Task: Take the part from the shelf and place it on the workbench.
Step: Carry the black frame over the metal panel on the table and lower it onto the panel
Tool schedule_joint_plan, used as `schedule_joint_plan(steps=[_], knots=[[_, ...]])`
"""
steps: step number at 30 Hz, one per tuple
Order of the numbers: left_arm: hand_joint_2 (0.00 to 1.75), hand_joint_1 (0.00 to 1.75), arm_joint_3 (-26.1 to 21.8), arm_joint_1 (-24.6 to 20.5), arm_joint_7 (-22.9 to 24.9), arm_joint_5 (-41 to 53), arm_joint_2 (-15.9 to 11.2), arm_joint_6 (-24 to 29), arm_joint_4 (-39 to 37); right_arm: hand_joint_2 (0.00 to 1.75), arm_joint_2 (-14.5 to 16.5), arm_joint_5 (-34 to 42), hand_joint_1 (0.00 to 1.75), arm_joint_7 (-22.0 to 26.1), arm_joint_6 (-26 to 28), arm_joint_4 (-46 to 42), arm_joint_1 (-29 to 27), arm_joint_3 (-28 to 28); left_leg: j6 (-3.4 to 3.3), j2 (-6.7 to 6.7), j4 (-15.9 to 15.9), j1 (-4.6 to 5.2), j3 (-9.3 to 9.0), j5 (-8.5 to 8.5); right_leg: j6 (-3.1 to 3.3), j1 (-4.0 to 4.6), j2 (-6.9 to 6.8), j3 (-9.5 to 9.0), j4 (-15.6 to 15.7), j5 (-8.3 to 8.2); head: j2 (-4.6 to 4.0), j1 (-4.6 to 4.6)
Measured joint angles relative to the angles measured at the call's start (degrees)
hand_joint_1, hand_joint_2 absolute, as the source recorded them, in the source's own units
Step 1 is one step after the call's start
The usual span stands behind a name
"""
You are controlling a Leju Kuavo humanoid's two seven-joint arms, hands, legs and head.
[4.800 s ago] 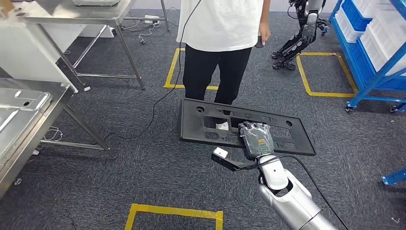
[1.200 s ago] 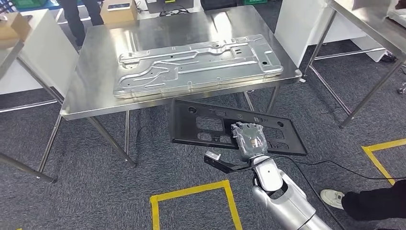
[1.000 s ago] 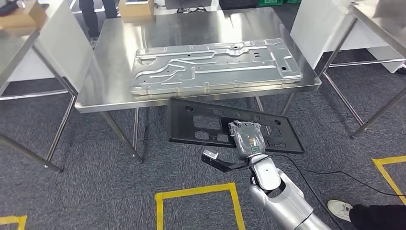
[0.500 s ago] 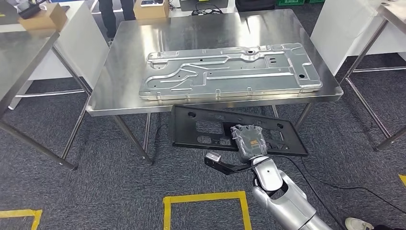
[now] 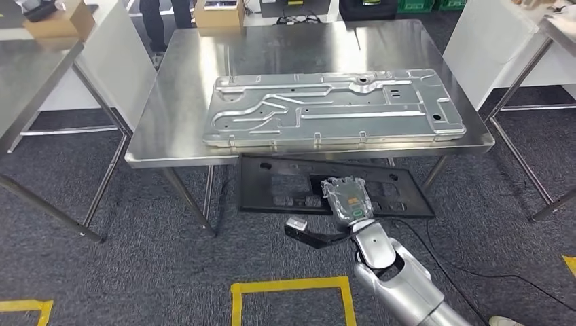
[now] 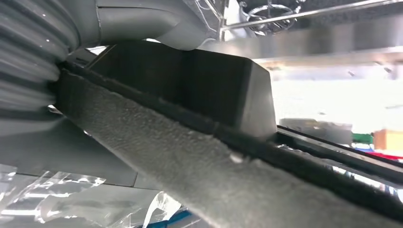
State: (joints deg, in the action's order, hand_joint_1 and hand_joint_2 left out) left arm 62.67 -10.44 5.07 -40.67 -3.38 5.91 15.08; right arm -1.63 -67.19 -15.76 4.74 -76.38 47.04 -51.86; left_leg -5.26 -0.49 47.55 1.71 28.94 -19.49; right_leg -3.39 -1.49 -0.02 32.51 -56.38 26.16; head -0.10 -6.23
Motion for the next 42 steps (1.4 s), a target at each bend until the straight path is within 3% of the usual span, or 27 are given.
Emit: schedule_joint_plan(steps=[2,3,4,5,7,9,12,14,17,18,19,20,21,23,24,25,27,29,30,32,34,35,36,38,39,40,42], knots=[[1.75,0.00,-0.26,0.02,-0.04,0.02,0.01,-0.07,0.00,1.75,-0.03,-0.01,1.75,0.02,-0.26,0.00,0.00,-0.13,-0.28,-0.09,0.09,0.11,-0.22,-0.23,-0.13,0.13,0.02,4.49,-8.92,3.69,0.00,0.01],[1.75,0.00,-0.38,0.08,-0.06,0.03,0.01,-0.09,0.00,1.75,-0.08,-0.04,1.75,0.03,-0.46,0.01,-0.05,-0.24,-0.32,-0.16,0.13,0.15,-0.33,-0.39,-0.21,0.15,0.02,6.39,-12.12,4.42,0.00,0.01],[1.75,0.00,-0.46,0.18,-0.08,0.04,0.01,-0.12,0.00,1.75,-0.12,-0.14,1.75,0.05,-0.72,0.01,-0.06,-0.38,-0.29,-0.26,0.20,0.16,-0.48,-0.58,-0.26,0.15,0.02,7.28,-13.08,3.96,0.00,0.01],[1.75,0.00,-0.54,0.29,-0.12,0.04,0.01,-0.14,0.00,1.75,-0.16,-0.37,1.75,0.11,-1.09,0.02,0.03,-0.54,-0.17,-0.36,0.32,0.14,-0.68,-0.84,-0.27,0.13,0.01,6.90,-11.42,2.29,0.01,0.01],[1.75,0.00,-0.66,0.44,-0.21,0.03,0.02,-0.17,0.00,1.75,-0.20,-1.06,1.75,0.33,-1.94,0.02,0.49,-0.89,0.27,-0.51,0.76,0.11,-1.08,-1.56,-0.35,0.02,0.02,3.55,-3.22,-2.52,0.01,0.01],[1.75,0.00,-0.76,0.45,-0.26,0.02,-0.02,-0.16,0.00,1.75,-0.26,-1.84,1.75,0.62,-3.03,0.02,1.33,-1.33,0.65,-0.60,1.54,0.45,-1.03,-2.36,-0.21,-0.27,0.14,0.69,3.40,-5.14,0.01,-0.01],[1.75,0.00,-0.81,0.68,-0.35,0.00,-0.07,-0.09,0.00,1.75,-0.49,-3.03,1.75,1.13,-5.22,0.01,2.41,-2.16,0.81,-0.65,2.11,0.71,-0.75,-2.91,0.47,-0.51,0.26,0.16,4.83,-5.21,0.01,-0.01],[1.75,0.00,-0.81,1.08,-0.83,0.02,-0.04,-0.03,0.00,1.75,-0.66,-3.84,1.75,1.47,-6.85,-0.01,3.24,-2.84,1.51,-0.52,4.83,0.37,0.53,-4.69,0.71,-0.64,0.26,0.11,4.86,-5.12,0.01,-0.01],[1.75,0.00,-0.81,1.91,-1.98,0.02,0.01,0.05,0.00,1.75,-1.08,-4.79,1.75,1.98,-8.84,-0.07,4.78,-3.96,2.83,-0.21,17.42,-0.56,6.78,-10.08,0.96,-0.70,0.27,-0.03,4.90,-4.92,-0.01,-0.02],[1.75,0.00,-0.81,2.20,-2.21,0.01,0.02,0.04,0.00,1.75,-1.28,-4.95,1.75,2.10,-9.26,-0.07,5.11,-4.33,2.98,-0.15,21.05,-0.75,8.83,-11.03,1.02,-0.68,0.26,-0.13,4.90,-4.80,-0.01,-0.02],[1.75,0.00,-0.81,2.48,-2.34,0.00,0.04,0.01,0.00,1.75,-1.46,-5.05,1.75,2.21,-9.55,-0.08,5.30,-4.68,2.95,-0.10,22.52,-0.80,9.92,-10.88,1.06,-0.62,0.25,-0.30,4.90,-4.67,-0.01,-0.02],[1.75,0.00,-0.81,2.70,-2.38,-0.01,0.04,-0.03,0.00,1.75,-1.57,-5.10,1.75,2.30,-9.74,-0.09,5.45,-4.96,2.70,-0.08,21.50,-0.74,9.82,-9.59,1.09,-0.52,0.25,-0.53,4.93,-4.55,-0.01,-0.01],[1.75,0.00,-0.81,2.85,-2.38,-0.01,0.05,-0.07,0.00,1.75,-1.63,-5.15,1.75,2.36,-9.87,-0.16,5.63,-5.22,2.12,-0.08,18.06,-0.54,8.58,-7.32,1.12,-0.37,0.26,-0.86,5.07,-4.45,-0.01,-0.01],[1.75,0.00,-0.81,2.94,-2.39,0.00,-0.03,-0.13,-0.07,1.75,-1.71,-5.26,1.75,2.44,-9.98,-0.34,6.19,-5.58,0.15,-0.11,8.61,0.50,4.69,-2.34,1.17,-0.25,0.29,-1.56,5.59,-4.37,-0.01,-0.01],[1.75,0.00,-0.81,2.90,-2.40,0.02,-0.10,-0.13,-0.13,1.75,-1.77,-5.31,1.75,2.46,-10.05,-0.43,6.48,-5.73,-0.82,-0.10,4.89,1.14,3.18,-0.78,1.14,-0.14,0.29,-1.80,5.81,-4.34,-0.01,-0.02],[1.75,0.00,-0.81,2.87,-2.40,0.08,-0.19,-0.07,-0.19,1.75,-1.83,-5.36,1.75,2.47,-10.13,-0.46,6.69,-5.91,-1.51,-0.12,2.80,1.59,2.32,-0.14,1.08,-0.04,0.28,-1.91,5.96,-4.31,-0.01,-0.02],[1.75,0.00,-0.81,2.87,-2.38,0.26,-0.22,0.06,-0.27,1.75,-1.96,-5.40,1.75,2.50,-10.32,-0.49,6.98,-6.33,-2.05,-0.10,1.15,1.66,1.48,-0.01,0.81,0.43,0.18,-1.96,6.16,-4.23,-0.01,-0.03],[1.75,0.00,-0.80,2.93,-2.38,0.44,-0.04,0.13,-0.29,1.75,-2.17,-5.46,1.75,2.53,-10.46,-0.67,7.21,-6.66,-1.76,-0.09,-0.11,1.17,0.54,0.43,0.48,0.71,0.11,-1.50,4.97,-3.15,0.00,-0.02],[1.75,0.00,-0.79,2.93,-2.38,0.49,0.07,0.15,-0.30,1.75,-2.31,-5.52,1.75,2.53,-10.56,-0.79,7.33,-6.79,-1.54,-0.09,-0.59,0.90,0.15,0.65,0.31,0.80,0.10,-0.50,2.58,-1.71,0.00,-0.01],[1.75,0.00,-0.79,2.88,-2.38,0.54,0.25,0.23,-0.30,1.75,-2.71,-5.85,1.75,2.39,-10.81,-0.95,7.49,-7.12,-1.45,-0.13,-0.54,0.75,0.01,0.60,-0.06,0.74,0.10,3.51,-5.86,2.19,-0.01,0.01],[1.75,0.00,-0.79,2.96,-2.36,0.54,0.39,0.29,-0.30,1.75,-3.21,-6.31,1.75,2.03,-10.95,-0.95,7.56,-7.42,-1.38,-0.25,-0.33,0.75,-0.02,0.39,-0.42,0.67,0.09,7.05,-12.09,3.76,0.00,0.01],[1.75,0.00,-0.79,3.04,-2.35,0.55,0.42,0.29,-0.30,1.75,-3.43,-6.48,1.75,1.83,-10.94,-0.95,7.67,-7.51,-1.29,-0.31,-0.17,0.75,-0.04,0.23,-0.54,0.63,0.09,7.27,-11.84,2.87,0.00,0.01],[1.75,0.00,-0.79,3.12,-2.34,0.56,0.43,0.29,-0.31,1.75,-3.61,-6.60,1.75,1.64,-10.93,-0.99,7.92,-7.56,-1.13,-0.34,0.10,0.75,-0.07,-0.01,-0.61,0.56,0.08,6.16,-8.98,0.92,0.00,0.01],[1.75,0.00,-0.79,3.14,-2.33,0.63,0.45,0.30,-0.31,1.75,-3.88,-6.77,1.75,1.37,-10.91,-1.20,8.75,-7.57,-0.63,-0.34,0.85,0.93,-0.07,-0.69,-0.68,0.35,0.09,2.11,-0.27,-3.25,-0.01,0.01],[1.75,0.00,-0.79,3.08,-2.33,0.69,0.45,0.31,-0.31,1.75,-3.98,-6.88,1.75,1.25,-10.91,-1.37,9.22,-7.57,-0.43,-0.33,1.24,1.08,0.02,-1.04,-0.49,0.25,0.12,0.49,3.08,-4.55,-0.01,0.01],[1.75,0.00,-0.79,3.03,-2.33,0.78,0.45,0.32,-0.31,1.75,-4.10,-7.01,1.75,1.16,-10.91,-1.54,9.57,-7.57,-0.31,-0.32,1.48,1.24,0.09,-1.28,-0.24,0.20,0.16,-0.39,4.85,-5.04,0.00,0.00],[1.75,0.00,-0.79,2.99,-2.33,0.98,0.44,0.35,-0.31,1.75,-4.36,-7.22,1.75,1.05,-10.91,-1.76,9.91,-7.57,-0.26,-0.32,1.72,1.33,0.20,-1.55,0.44,0.09,0.23,-0.63,5.39,-5.10,0.00,-0.01]])
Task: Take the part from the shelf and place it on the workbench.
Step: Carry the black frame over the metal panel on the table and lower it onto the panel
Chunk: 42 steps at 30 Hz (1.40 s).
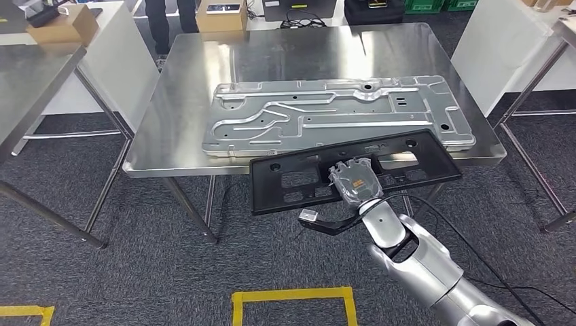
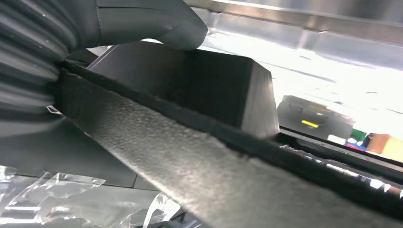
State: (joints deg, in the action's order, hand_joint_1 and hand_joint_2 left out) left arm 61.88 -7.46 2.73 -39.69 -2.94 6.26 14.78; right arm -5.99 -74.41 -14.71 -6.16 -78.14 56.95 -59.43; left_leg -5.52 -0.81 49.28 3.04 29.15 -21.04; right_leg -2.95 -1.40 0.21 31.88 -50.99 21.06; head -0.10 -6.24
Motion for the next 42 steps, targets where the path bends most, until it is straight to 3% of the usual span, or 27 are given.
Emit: schedule_joint_plan(steps=[2,3,6,7,8,10,12,14,16,18,21,22,24,26,27,30,31,33,35,37,38,39,40,41,42], knots=[[1.75,0.00,0.02,0.06,0.00,0.17,-0.01,-0.02,-0.03,1.75,-0.21,-0.05,1.75,-0.02,0.00,-0.14,0.14,0.00,0.64,0.05,1.69,-0.17,0.72,-1.32,0.42,-0.22,0.00,0.00,0.03,-0.03,-0.01,-0.01],[1.75,0.00,0.03,0.07,0.00,0.23,-0.01,-0.03,-0.04,1.75,-0.26,-0.07,1.75,-0.03,0.00,-0.22,0.23,0.00,1.23,0.11,4.35,-0.47,1.87,-2.93,0.61,-0.38,-0.01,0.00,0.05,-0.06,-0.01,-0.01],[1.75,0.00,0.04,0.04,0.00,0.40,0.01,0.02,-0.07,1.75,-0.40,-0.09,1.75,-0.03,0.00,-0.38,0.34,-0.03,2.73,0.28,17.26,-1.81,7.80,-8.67,0.91,-0.41,-0.05,0.02,0.05,0.03,-0.01,-0.01],[1.75,0.00,0.04,0.08,0.00,0.44,0.02,0.03,-0.07,1.75,-0.46,-0.09,1.75,-0.03,0.00,-0.41,0.31,-0.04,2.90,0.31,19.78,-2.11,9.16,-9.20,0.90,-0.40,-0.06,-0.01,0.05,0.08,-0.01,-0.01],[1.75,0.00,0.05,0.11,0.00,0.48,0.02,0.03,-0.07,1.75,-0.50,-0.11,1.75,-0.03,0.00,-0.45,0.30,-0.06,2.89,0.32,19.94,-2.24,9.44,-8.59,0.88,-0.39,-0.06,-0.07,0.05,0.13,0.00,-0.01],[1.75,0.00,0.06,0.10,0.00,0.57,0.02,0.03,-0.07,1.75,-0.52,-0.17,1.75,-0.04,0.00,-0.55,0.38,-0.05,2.04,0.32,13.06,-2.00,6.50,-4.53,0.81,-0.33,-0.04,-0.43,0.22,0.21,-0.01,-0.01],[1.75,0.00,0.07,-0.02,-0.03,0.60,-0.12,0.03,-0.09,1.75,-0.55,-0.27,1.75,-0.08,0.00,-0.60,0.60,-0.04,0.38,0.36,3.76,-0.97,2.16,-0.63,0.72,-0.40,-0.05,-0.89,0.61,0.25,-0.01,-0.01],[1.75,0.00,0.07,-0.15,-0.06,0.60,-0.24,0.08,-0.13,1.75,-0.63,-0.44,1.75,-0.15,0.00,-0.61,0.72,-0.04,-0.68,0.51,-0.32,-0.15,0.30,0.38,0.48,-0.39,-0.08,-1.05,0.83,0.30,-0.01,0.00],[1.75,0.00,0.07,-0.14,-0.05,0.60,-0.20,0.16,-0.15,1.75,-0.77,-0.56,1.75,-0.16,0.00,-0.69,0.75,-0.04,-0.71,0.64,-1.16,-0.26,-0.24,0.41,0.07,-0.22,-0.19,-1.04,0.74,0.52,0.00,0.01],[1.75,0.00,0.09,-0.08,-0.05,0.61,-0.13,0.10,-0.15,1.75,-0.89,-0.64,1.75,-0.14,0.00,-0.87,0.89,-0.04,-0.47,0.65,-1.97,-0.66,-1.00,0.69,-0.30,-0.04,-0.23,-0.07,-1.62,2.05,-0.01,0.01],[1.75,0.00,0.10,-0.11,-0.08,0.61,-0.05,-0.08,-0.15,1.75,-1.01,-0.69,1.75,-0.17,0.00,-1.04,1.01,-0.04,-0.56,0.58,-2.13,-0.84,-1.50,0.51,-0.63,0.10,-0.18,6.15,-14.07,7.58,-0.01,0.02],[1.75,0.00,0.10,-0.08,-0.08,0.61,-0.04,-0.13,-0.15,1.75,-1.06,-0.69,1.75,-0.16,0.00,-1.04,0.92,-0.04,-0.58,0.54,-2.10,-0.84,-1.61,0.37,-0.72,0.09,-0.18,8.14,-17.69,8.68,-0.01,0.01],[1.75,0.00,0.10,-0.03,-0.09,0.61,-0.03,-0.16,-0.15,1.75,-1.12,-0.69,1.75,-0.14,0.00,-1.04,0.77,-0.04,-0.57,0.48,-2.05,-0.84,-1.73,0.19,-0.81,0.07,-0.18,9.85,-20.52,9.13,-0.01,0.01],[1.75,0.00,0.10,-0.02,-0.09,0.61,-0.03,-0.16,-0.15,1.75,-1.13,-0.69,1.75,-0.13,0.00,-1.04,0.75,-0.04,-0.55,0.47,-2.05,-0.84,-1.78,0.15,-0.82,0.06,-0.19,9.94,-20.53,8.97,-0.01,0.01],[1.75,0.00,0.11,0.02,-0.09,0.61,-0.03,-0.19,-0.15,1.75,-1.14,-0.69,1.75,-0.13,0.00,-1.04,0.74,-0.04,-0.48,0.44,-2.00,-0.87,-1.90,0.02,-0.84,0.03,-0.19,9.50,-19.42,8.12,-0.01,0.01],[1.75,0.00,0.13,-0.04,-0.38,0.65,-0.09,-0.32,-0.15,1.75,-1.12,-0.83,1.75,-0.14,0.14,-1.03,0.80,-0.04,0.28,0.40,-1.21,-0.78,-2.88,-2.03,-0.73,-0.50,-0.07,2.61,-5.24,1.61,0.00,0.02],[1.75,0.00,0.13,-0.11,-0.49,0.67,-0.13,-0.36,-0.15,1.75,-1.12,-0.91,1.75,-0.17,0.24,-1.02,0.82,-0.04,0.46,0.43,-0.98,-0.67,-3.12,-2.77,-0.51,-0.68,0.00,0.53,-1.25,0.39,-0.01,0.02],[1.75,0.00,0.13,-0.15,-0.55,0.72,-0.23,-0.45,-0.16,1.75,-1.12,-1.06,1.75,-0.14,0.43,-1.02,0.85,-0.03,0.85,0.48,0.06,-0.60,-2.96,-3.90,0.07,-0.92,0.08,-0.31,-0.13,0.85,0.00,0.02],[1.75,0.00,0.14,-0.15,-0.61,0.75,-0.26,-0.52,-0.16,1.75,-1.05,-1.15,1.75,-0.06,0.60,-1.02,0.91,-0.01,1.77,0.49,5.69,-1.03,-0.31,-6.34,0.43,-1.03,0.04,-0.79,-0.03,1.26,-0.01,0.02],[1.75,0.00,0.15,-0.11,-0.67,0.76,-0.25,-0.57,-0.15,1.75,-1.01,-1.19,1.75,-0.04,0.73,-1.02,0.84,0.00,2.46,0.52,15.12,-1.62,5.06,-9.36,0.55,-1.00,0.01,-1.45,0.01,1.85,-0.01,0.03],[1.75,0.00,0.16,-0.02,-0.67,0.76,-0.25,-0.60,-0.15,1.75,-1.00,-1.19,1.75,-0.04,0.77,-1.01,0.70,0.00,2.53,0.52,18.70,-1.79,7.51,-9.94,0.55,-0.97,0.01,-1.93,0.03,2.28,-0.01,0.03],[1.75,0.00,0.16,0.11,-0.68,0.77,-0.25,-0.64,-0.15,1.75,-0.99,-1.20,1.75,-0.03,0.78,-1.01,0.56,0.00,2.40,0.51,20.27,-1.83,9.09,-9.38,0.54,-0.90,0.02,-2.59,0.05,2.75,-0.01,0.03],[1.75,0.00,0.18,0.23,-0.68,0.78,-0.25,-0.70,-0.15,1.75,-0.97,-1.20,1.75,-0.02,0.78,-1.00,0.46,0.00,2.03,0.50,19.40,-1.73,9.53,-7.62,0.54,-0.78,0.02,-3.40,0.15,3.24,-0.01,0.03],[1.75,0.00,0.18,0.31,-0.68,0.78,-0.25,-0.75,-0.15,1.75,-0.93,-1.21,1.75,-0.01,0.80,-1.00,0.44,0.00,1.37,0.49,16.07,-1.49,8.78,-4.85,0.57,-0.60,0.03,-4.38,0.43,3.68,-0.01,0.03],[1.75,0.00,0.19,0.36,-0.68,0.78,-0.33,-0.79,-0.18,1.75,-0.90,-1.23,1.75,-0.01,0.83,-1.00,0.47,0.00,0.30,0.49,11.28,-1.03,7.23,-1.67,0.62,-0.57,0.02,-5.38,0.95,4.01,-0.01,0.03]])
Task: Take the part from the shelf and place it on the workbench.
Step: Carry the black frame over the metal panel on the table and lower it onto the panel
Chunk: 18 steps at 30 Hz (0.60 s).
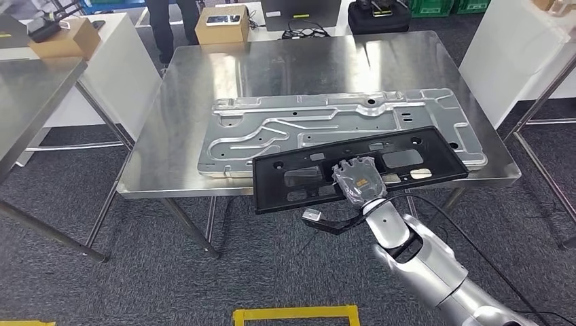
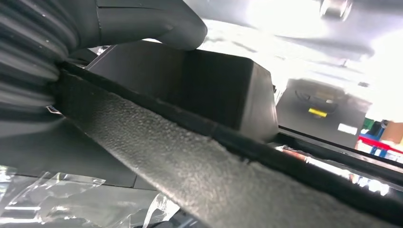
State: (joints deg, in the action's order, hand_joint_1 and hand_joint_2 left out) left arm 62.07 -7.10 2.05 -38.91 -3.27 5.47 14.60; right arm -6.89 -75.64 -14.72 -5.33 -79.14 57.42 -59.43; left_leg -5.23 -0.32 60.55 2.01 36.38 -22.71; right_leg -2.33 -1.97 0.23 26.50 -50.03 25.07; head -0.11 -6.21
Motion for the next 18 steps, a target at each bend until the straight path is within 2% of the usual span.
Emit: schedule_joint_plan(steps=[1,2,3,4,6,7,8,9,11,12,13,14,17,18], knots=[[1.75,0.00,0.01,0.02,-0.04,0.00,-0.12,-0.03,-0.04,1.75,0.03,-0.03,1.75,0.00,0.09,0.01,0.11,0.00,-1.04,-0.01,-4.98,0.76,-1.63,2.59,-0.09,0.10,-0.03,-1.00,0.59,0.29,0.00,-0.01],[1.75,0.00,0.01,0.00,-0.09,0.00,-0.28,-0.04,-0.09,1.75,0.08,-0.06,1.75,-0.01,0.19,0.01,0.24,0.01,-2.00,-0.12,-9.10,1.61,-3.00,4.22,-0.28,0.20,0.00,-1.85,1.19,0.58,0.01,-0.01],[1.75,0.00,0.01,0.02,-0.11,0.00,-0.45,-0.03,-0.15,1.75,0.21,-0.09,1.75,0.01,0.28,0.02,0.29,0.01,-2.70,-0.23,-11.74,2.27,-3.92,4.88,-0.48,0.28,-0.02,-2.66,1.62,0.73,0.01,-0.02],[1.75,0.00,0.01,0.02,-0.14,0.00,-0.55,0.00,-0.19,1.75,0.31,-0.13,1.75,0.02,0.37,0.04,0.34,0.02,-2.88,-0.33,-13.17,2.61,-4.56,4.73,-0.70,0.55,0.00,-3.32,1.56,0.77,0.01,-0.02],[1.75,0.00,0.01,0.01,-0.08,0.02,-0.65,0.07,-0.22,1.75,0.50,-0.18,1.75,0.03,0.47,0.10,0.46,0.05,-2.95,-0.49,-14.13,2.23,-6.32,4.42,-0.96,0.90,0.01,-4.09,0.64,1.06,0.00,-0.02],[1.75,0.00,0.02,-0.06,-0.06,0.03,-0.68,0.08,-0.23,1.75,0.49,-0.23,1.75,0.01,0.55,0.15,0.59,0.07,-2.89,-0.49,-14.35,1.98,-7.22,4.30,-1.09,0.97,0.04,-3.57,-1.03,1.69,0.01,0.00],[1.75,0.00,0.02,-0.15,-0.05,0.04,-0.68,0.07,-0.24,1.75,0.50,-0.31,1.75,-0.01,0.61,0.19,0.69,0.08,-2.91,-0.53,-14.37,1.83,-8.03,4.18,-1.26,1.01,0.03,-2.09,-3.89,2.85,0.01,0.01],[1.75,0.00,0.03,-0.22,-0.05,0.05,-0.67,0.06,-0.24,1.75,0.50,-0.38,1.75,-0.03,0.66,0.24,0.67,0.08,-2.92,-0.55,-14.39,1.77,-8.53,3.96,-1.38,0.99,0.02,0.34,-7.93,4.32,0.01,0.02],[1.75,0.00,0.03,-0.24,-0.04,0.05,-0.59,0.04,-0.24,1.75,0.47,-0.49,1.75,-0.02,0.72,0.37,0.41,0.07,-2.88,-0.68,-14.37,1.76,-9.61,3.02,-1.62,1.01,0.03,6.34,-15.99,7.34,0.01,0.02],[1.75,0.00,0.03,-0.13,-0.04,0.06,-0.56,0.04,-0.24,1.75,0.45,-0.50,1.75,-0.02,0.72,0.46,0.22,0.07,-2.81,-0.79,-14.37,1.76,-10.27,2.42,-1.67,1.01,0.02,8.62,-17.91,8.29,0.01,0.02],[1.75,0.00,0.03,0.02,-0.04,0.07,-0.51,0.03,-0.24,1.75,0.45,-0.51,1.75,-0.02,0.72,0.55,0.06,0.07,-2.70,-0.88,-14.37,1.77,-11.09,1.74,-1.66,1.03,0.02,9.95,-17.66,8.27,0.01,0.02],[1.75,0.00,0.04,0.14,-0.04,0.07,-0.47,0.02,-0.24,1.75,0.44,-0.51,1.75,-0.02,0.72,0.61,-0.02,0.07,-2.58,-0.95,-14.37,1.78,-12.04,1.00,-1.61,1.07,0.01,10.31,-15.39,6.87,0.00,0.02],[1.75,0.00,0.05,0.19,-0.03,0.07,-0.38,0.01,-0.24,1.75,0.39,-0.51,1.75,-0.03,0.74,0.78,0.01,0.07,-2.13,-1.07,-14.40,2.01,-14.24,-1.47,-1.28,1.19,-0.13,8.64,-3.28,-3.00,0.00,0.03],[1.75,0.00,0.06,0.12,-0.03,0.07,-0.38,0.03,-0.24,1.75,0.39,-0.51,1.75,-0.03,0.75,0.84,0.02,0.07,-1.93,-1.10,-14.63,2.16,-14.76,-2.31,-1.09,1.21,-0.17,8.08,-0.69,-5.10,0.00,0.04]])
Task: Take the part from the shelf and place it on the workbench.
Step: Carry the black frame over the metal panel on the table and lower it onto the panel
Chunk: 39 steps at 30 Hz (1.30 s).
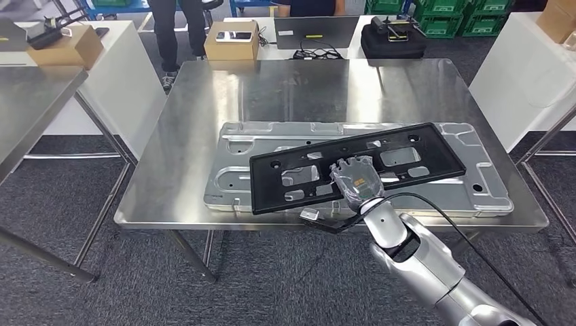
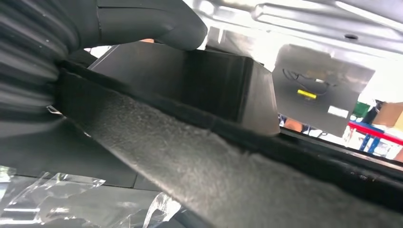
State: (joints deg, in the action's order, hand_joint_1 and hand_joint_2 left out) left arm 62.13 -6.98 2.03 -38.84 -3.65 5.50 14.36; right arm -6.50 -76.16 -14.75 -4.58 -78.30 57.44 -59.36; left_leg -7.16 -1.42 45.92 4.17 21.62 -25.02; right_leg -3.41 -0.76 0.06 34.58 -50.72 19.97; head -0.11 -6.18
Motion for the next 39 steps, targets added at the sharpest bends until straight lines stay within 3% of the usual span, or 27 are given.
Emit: schedule_joint_plan(steps=[3,4,6,8,9,10,11,12,14,15,16,18,20,22,24,25,26,27,29,30,31,33,34,36,38,39], knots=[[1.75,0.00,0.01,-0.07,0.01,0.00,-0.08,0.04,-0.02,1.75,0.04,-0.02,1.75,-0.03,0.04,0.09,0.14,0.02,0.62,0.06,0.49,0.25,-1.42,-1.37,0.80,-0.38,0.17,-1.28,1.51,-0.78,0.01,0.01],[1.75,0.00,0.01,-0.08,-0.01,0.00,-0.12,0.04,-0.04,1.75,0.05,-0.03,1.75,-0.05,0.04,0.10,0.22,0.03,1.09,0.18,2.24,0.12,-0.98,-1.84,1.13,-0.58,0.19,-1.78,1.47,-0.77,0.01,0.00],[1.75,0.00,0.01,-0.19,-0.03,0.00,-0.11,0.03,-0.09,1.75,0.08,-0.03,1.75,-0.05,0.05,0.13,0.26,0.03,2.58,0.42,9.59,-0.75,3.10,-4.12,1.67,-0.77,0.17,-2.75,1.37,-0.30,0.00,-0.03],[1.75,0.00,0.01,-0.22,-0.03,0.00,-0.02,0.01,-0.09,1.75,0.08,-0.02,1.75,-0.02,0.05,0.17,0.09,0.02,3.87,0.52,18.62,-2.10,9.55,-7.47,1.76,-0.82,0.19,-3.65,1.34,0.71,0.00,-0.03],[1.75,0.00,0.01,-0.12,-0.02,0.00,0.02,0.00,-0.09,1.75,0.07,-0.02,1.75,-0.01,0.05,0.20,-0.06,0.02,4.19,0.58,20.96,-2.58,12.00,-8.79,1.70,-0.83,0.23,-4.27,1.33,1.33,0.00,-0.03],[1.75,0.00,0.01,0.01,-0.01,0.00,0.04,-0.01,-0.09,1.75,0.07,-0.01,1.75,-0.01,0.06,0.23,-0.19,0.02,4.30,0.65,21.16,-2.88,13.46,-9.26,1.65,-0.84,0.26,-5.07,1.33,2.00,0.00,-0.03],[1.75,0.00,0.01,0.15,0.00,-0.01,0.05,-0.02,-0.09,1.75,0.07,-0.01,1.75,-0.01,0.07,0.26,-0.28,0.02,4.18,0.71,19.24,-2.98,13.90,-8.43,1.60,-0.82,0.28,-6.04,1.34,2.72,0.00,-0.03],[1.75,0.00,0.01,0.25,0.01,-0.01,0.07,-0.03,-0.09,1.75,0.08,0.00,1.75,-0.01,0.08,0.27,-0.33,0.02,3.78,0.74,15.67,-2.88,13.57,-5.98,1.58,-0.77,0.28,-7.13,1.41,3.48,0.00,-0.03],[1.75,0.00,0.01,0.35,0.02,-0.05,-0.04,-0.03,-0.14,1.75,0.05,0.01,1.75,-0.01,0.11,0.33,-0.35,0.02,2.39,0.67,6.98,-1.99,12.47,2.33,1.41,-0.85,0.39,-9.23,1.88,4.84,0.00,-0.03],[1.75,0.00,0.02,0.37,0.03,-0.07,-0.10,-0.04,-0.17,1.75,0.06,0.02,1.75,0.00,0.15,0.37,-0.34,0.02,1.64,0.49,3.91,-1.41,11.98,5.66,1.16,-0.91,0.49,-10.17,2.28,5.52,0.01,-0.03],[1.75,0.00,0.02,0.42,0.08,-0.09,-0.18,-0.04,-0.21,1.75,0.10,0.02,1.75,-0.01,0.19,0.40,-0.38,0.02,1.12,0.33,1.91,-0.95,11.51,7.63,0.90,-0.92,0.60,-11.00,2.35,5.91,0.01,-0.04],[1.75,0.00,0.03,0.34,0.16,-0.10,-0.23,-0.06,-0.23,1.75,0.23,0.02,1.75,-0.02,0.28,0.42,-0.23,0.05,0.60,0.10,0.82,-0.81,9.76,7.66,0.47,-0.76,0.73,-12.05,1.34,6.38,0.01,-0.05],[1.75,0.00,0.03,0.02,0.17,-0.11,-0.22,-0.04,-0.24,1.75,0.26,0.01,1.75,-0.05,0.38,0.42,0.07,0.11,0.25,0.20,0.61,-1.13,7.86,7.09,0.34,-0.56,0.66,-10.53,-3.28,6.75,0.00,-0.04],[1.75,0.00,0.03,-0.25,0.17,-0.11,-0.16,-0.04,-0.24,1.75,0.23,-0.01,1.75,-0.07,0.45,0.44,0.14,0.15,-0.09,0.33,0.67,-1.24,6.57,6.04,0.10,-0.44,0.55,-5.54,-11.33,8.92,0.00,-0.04],[1.75,0.00,0.03,-0.22,0.05,-0.07,-0.04,0.01,-0.24,1.75,0.13,-0.02,1.75,-0.05,0.45,0.49,-0.23,0.15,-0.16,0.33,0.75,-1.27,5.31,4.81,-0.24,-0.44,0.54,-0.04,-17.32,12.80,0.00,-0.04],[1.75,0.00,0.03,-0.11,-0.20,0.01,0.03,0.10,-0.24,1.75,0.08,-0.02,1.75,-0.04,0.44,0.51,-0.44,0.15,-0.09,0.28,0.78,-1.32,4.51,4.12,-0.37,-0.45,0.53,1.75,-17.82,14.24,0.01,-0.04],[1.75,0.00,0.04,0.00,-0.65,0.19,0.12,0.19,-0.24,1.75,0.04,-0.01,1.75,-0.04,0.44,0.53,-0.58,0.15,0.04,0.22,0.82,-1.40,3.61,3.38,-0.48,-0.46,0.50,2.73,-16.52,14.46,0.01,-0.04],[1.75,0.00,0.05,0.05,-1.19,0.44,0.19,0.27,-0.24,1.75,0.03,-0.01,1.75,-0.03,0.44,0.54,-0.66,0.15,0.24,0.16,0.84,-1.48,2.63,2.52,-0.59,-0.46,0.43,3.06,-13.60,12.69,0.01,-0.04],[1.75,0.00,0.12,-0.01,-1.89,0.87,0.28,0.42,-0.24,1.75,-0.13,0.02,1.75,-0.01,0.43,0.58,-0.88,0.13,0.77,0.05,1.18,-1.46,1.20,0.66,-0.66,-0.60,0.06,3.06,-5.16,3.95,0.01,-0.02],[1.75,0.00,0.15,-0.12,-1.93,0.96,0.28,0.49,-0.24,1.31,-0.22,0.07,1.31,0.01,0.40,0.66,-0.97,0.12,0.94,0.01,1.48,-1.30,0.91,-0.21,-0.46,-0.72,-0.22,2.95,-1.85,-0.54,0.01,-0.02],[1.75,0.00,0.18,-0.23,-1.86,0.96,0.28,0.56,-0.24,0.87,-0.27,0.12,0.87,0.02,0.40,0.72,-1.07,0.12,0.97,0.05,1.72,-1.09,0.56,-0.98,-0.14,-0.86,-0.38,2.87,0.20,-3.44,0.02,-0.01],[1.75,0.00,0.19,-0.62,-1.78,0.93,0.24,0.61,-0.24,0.00,-0.22,0.21,0.00,0.04,0.40,0.78,-0.94,0.16,0.94,0.18,2.75,-0.88,0.44,-1.69,0.50,-1.12,-0.61,2.58,0.76,-4.38,0.02,-0.02],[1.75,0.00,0.19,-0.79,-1.84,0.93,0.22,0.61,-0.24,0.00,-0.15,0.22,0.00,0.02,0.43,0.75,-0.80,0.21,1.19,0.31,4.39,-0.94,0.92,-1.84,0.70,-1.21,-0.59,2.46,0.72,-4.02,0.02,-0.04],[1.75,0.00,0.19,-1.08,-2.06,0.96,0.21,0.64,-0.22,0.00,-0.07,0.24,0.00,0.00,0.44,0.72,-0.47,0.27,2.42,0.41,11.03,-1.55,4.29,-3.26,0.93,-1.34,-0.53,2.15,0.65,-3.53,0.02,-0.07],[1.75,0.00,0.19,-1.20,-2.17,0.90,0.25,0.67,-0.22,0.00,-0.03,0.30,0.00,0.02,0.44,0.74,-0.54,0.28,3.62,0.53,19.15,-2.42,8.98,-7.38,0.99,-1.29,-0.40,1.70,0.61,-2.87,0.01,-0.09],[1.75,0.00,0.19,-1.17,-2.15,0.85,0.26,0.69,-0.22,0.00,-0.05,0.33,0.00,0.03,0.43,0.76,-0.63,0.28,3.89,0.57,21.82,-2.74,10.96,-9.22,0.99,-1.25,-0.35,1.41,0.57,-2.50,0.00,-0.09]])
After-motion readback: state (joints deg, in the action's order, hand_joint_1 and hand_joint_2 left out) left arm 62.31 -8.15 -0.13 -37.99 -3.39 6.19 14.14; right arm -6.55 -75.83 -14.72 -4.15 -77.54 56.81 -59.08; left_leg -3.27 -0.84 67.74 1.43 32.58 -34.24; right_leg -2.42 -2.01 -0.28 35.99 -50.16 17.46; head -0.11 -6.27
